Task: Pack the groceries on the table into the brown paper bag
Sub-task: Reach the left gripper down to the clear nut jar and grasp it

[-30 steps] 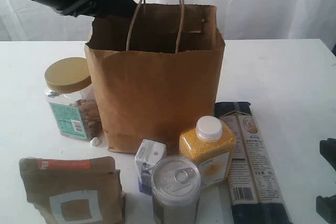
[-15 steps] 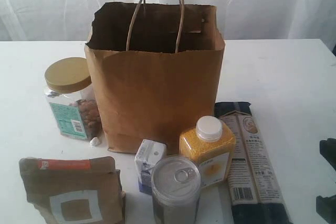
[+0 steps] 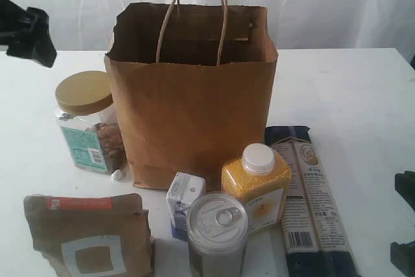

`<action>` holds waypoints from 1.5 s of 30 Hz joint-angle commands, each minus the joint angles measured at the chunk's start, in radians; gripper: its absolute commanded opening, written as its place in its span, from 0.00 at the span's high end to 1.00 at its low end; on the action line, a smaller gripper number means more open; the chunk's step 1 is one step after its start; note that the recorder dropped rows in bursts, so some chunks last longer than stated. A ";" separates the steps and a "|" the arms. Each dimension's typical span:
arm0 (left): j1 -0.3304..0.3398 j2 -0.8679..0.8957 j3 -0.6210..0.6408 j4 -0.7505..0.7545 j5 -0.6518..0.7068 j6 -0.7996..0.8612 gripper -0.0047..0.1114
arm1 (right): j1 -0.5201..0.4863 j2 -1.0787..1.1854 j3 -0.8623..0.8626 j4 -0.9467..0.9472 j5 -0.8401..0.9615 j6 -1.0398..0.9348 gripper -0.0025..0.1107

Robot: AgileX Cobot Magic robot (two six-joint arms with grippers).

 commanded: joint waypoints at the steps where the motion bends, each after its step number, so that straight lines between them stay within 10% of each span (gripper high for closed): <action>1: -0.001 0.011 0.121 0.000 -0.184 -0.069 0.05 | -0.002 -0.006 0.004 0.000 -0.005 0.001 0.93; 45: -0.001 0.239 0.203 -0.071 -0.548 -0.104 0.05 | -0.002 -0.006 0.004 0.000 -0.005 0.001 0.93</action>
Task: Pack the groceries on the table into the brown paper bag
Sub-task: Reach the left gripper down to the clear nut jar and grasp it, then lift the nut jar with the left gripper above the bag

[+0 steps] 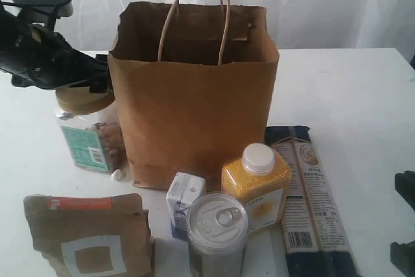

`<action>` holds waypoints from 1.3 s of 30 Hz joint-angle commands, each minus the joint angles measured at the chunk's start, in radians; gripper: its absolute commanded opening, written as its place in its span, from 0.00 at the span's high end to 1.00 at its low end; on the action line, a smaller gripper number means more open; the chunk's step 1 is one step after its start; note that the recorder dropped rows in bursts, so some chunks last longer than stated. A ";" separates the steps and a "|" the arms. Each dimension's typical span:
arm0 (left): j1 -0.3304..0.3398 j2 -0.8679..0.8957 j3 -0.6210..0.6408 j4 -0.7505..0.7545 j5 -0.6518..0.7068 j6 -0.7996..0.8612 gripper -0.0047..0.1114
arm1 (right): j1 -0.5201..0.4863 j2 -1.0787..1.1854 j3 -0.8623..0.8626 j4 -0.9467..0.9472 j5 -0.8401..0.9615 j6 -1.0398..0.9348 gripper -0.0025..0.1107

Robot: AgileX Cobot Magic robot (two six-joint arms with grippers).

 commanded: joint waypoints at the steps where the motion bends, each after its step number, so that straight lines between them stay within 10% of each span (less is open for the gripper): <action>1: -0.001 -0.001 0.007 -0.003 0.004 -0.008 0.05 | -0.002 -0.006 0.004 0.000 -0.005 -0.001 0.93; 25: -0.001 0.030 0.007 -0.003 0.111 0.044 0.07 | -0.002 -0.006 0.004 0.000 -0.005 -0.001 0.93; 30: -0.001 0.028 0.007 0.019 0.139 0.044 0.43 | -0.002 -0.006 0.004 0.000 -0.005 -0.001 0.93; 33: -0.001 0.007 0.005 0.046 0.162 0.056 0.92 | -0.002 -0.006 0.004 0.000 -0.005 -0.001 0.93; 39: -0.001 -0.112 0.005 0.126 0.146 0.073 0.95 | -0.002 -0.006 0.004 0.000 -0.005 -0.001 0.93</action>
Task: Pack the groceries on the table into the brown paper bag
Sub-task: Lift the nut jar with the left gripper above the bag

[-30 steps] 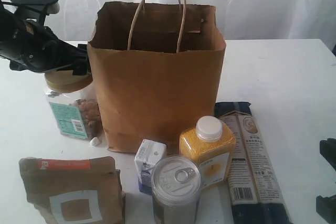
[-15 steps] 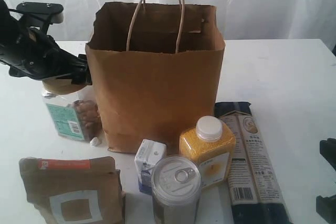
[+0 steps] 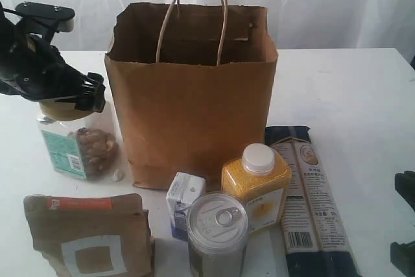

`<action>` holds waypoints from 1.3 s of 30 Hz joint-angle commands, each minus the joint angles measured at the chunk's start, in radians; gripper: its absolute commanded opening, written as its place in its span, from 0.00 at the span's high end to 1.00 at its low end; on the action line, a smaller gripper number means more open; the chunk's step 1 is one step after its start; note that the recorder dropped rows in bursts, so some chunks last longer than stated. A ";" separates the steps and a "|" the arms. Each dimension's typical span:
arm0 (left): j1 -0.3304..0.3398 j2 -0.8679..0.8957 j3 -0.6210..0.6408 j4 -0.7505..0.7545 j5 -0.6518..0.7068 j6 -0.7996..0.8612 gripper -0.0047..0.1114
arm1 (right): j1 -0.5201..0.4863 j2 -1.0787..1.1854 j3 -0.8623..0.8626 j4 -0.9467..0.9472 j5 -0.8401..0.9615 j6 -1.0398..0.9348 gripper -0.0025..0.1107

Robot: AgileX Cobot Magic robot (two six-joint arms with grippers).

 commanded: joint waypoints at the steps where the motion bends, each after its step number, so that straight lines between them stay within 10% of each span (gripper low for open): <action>1: -0.001 -0.117 0.003 0.067 -0.002 0.011 0.96 | -0.002 -0.006 0.004 0.000 -0.005 -0.001 0.93; 18: -0.001 -0.352 -0.490 -0.156 0.285 0.135 0.96 | -0.002 -0.006 0.004 0.000 -0.005 -0.001 0.93; 39: -0.024 -0.200 -0.532 -0.712 0.180 0.612 0.96 | -0.002 -0.006 0.004 0.000 -0.005 -0.001 0.93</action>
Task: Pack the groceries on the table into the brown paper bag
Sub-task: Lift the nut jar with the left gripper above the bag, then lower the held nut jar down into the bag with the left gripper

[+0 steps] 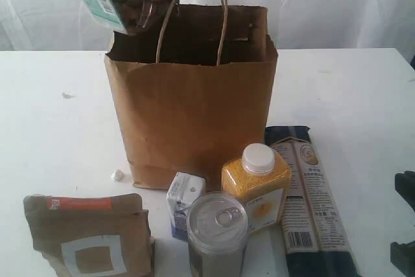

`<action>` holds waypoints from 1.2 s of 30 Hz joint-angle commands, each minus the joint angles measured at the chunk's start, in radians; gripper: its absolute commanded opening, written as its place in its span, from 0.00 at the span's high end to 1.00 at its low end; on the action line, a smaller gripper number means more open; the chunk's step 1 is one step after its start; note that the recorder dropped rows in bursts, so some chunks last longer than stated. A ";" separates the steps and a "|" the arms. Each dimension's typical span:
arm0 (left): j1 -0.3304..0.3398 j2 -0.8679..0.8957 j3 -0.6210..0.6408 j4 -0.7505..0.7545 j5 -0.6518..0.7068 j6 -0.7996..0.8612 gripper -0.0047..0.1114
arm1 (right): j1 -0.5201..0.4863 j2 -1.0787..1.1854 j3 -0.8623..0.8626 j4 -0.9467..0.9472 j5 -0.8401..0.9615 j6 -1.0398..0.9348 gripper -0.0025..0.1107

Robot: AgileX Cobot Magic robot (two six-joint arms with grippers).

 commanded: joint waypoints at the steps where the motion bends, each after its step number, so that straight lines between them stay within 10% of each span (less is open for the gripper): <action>1: -0.050 0.021 -0.023 -0.104 -0.003 0.132 0.96 | -0.002 -0.006 0.004 0.000 -0.005 -0.001 0.93; 36: -0.091 0.250 -0.023 -0.082 0.210 0.378 0.96 | -0.002 -0.006 0.004 0.000 -0.005 -0.001 0.93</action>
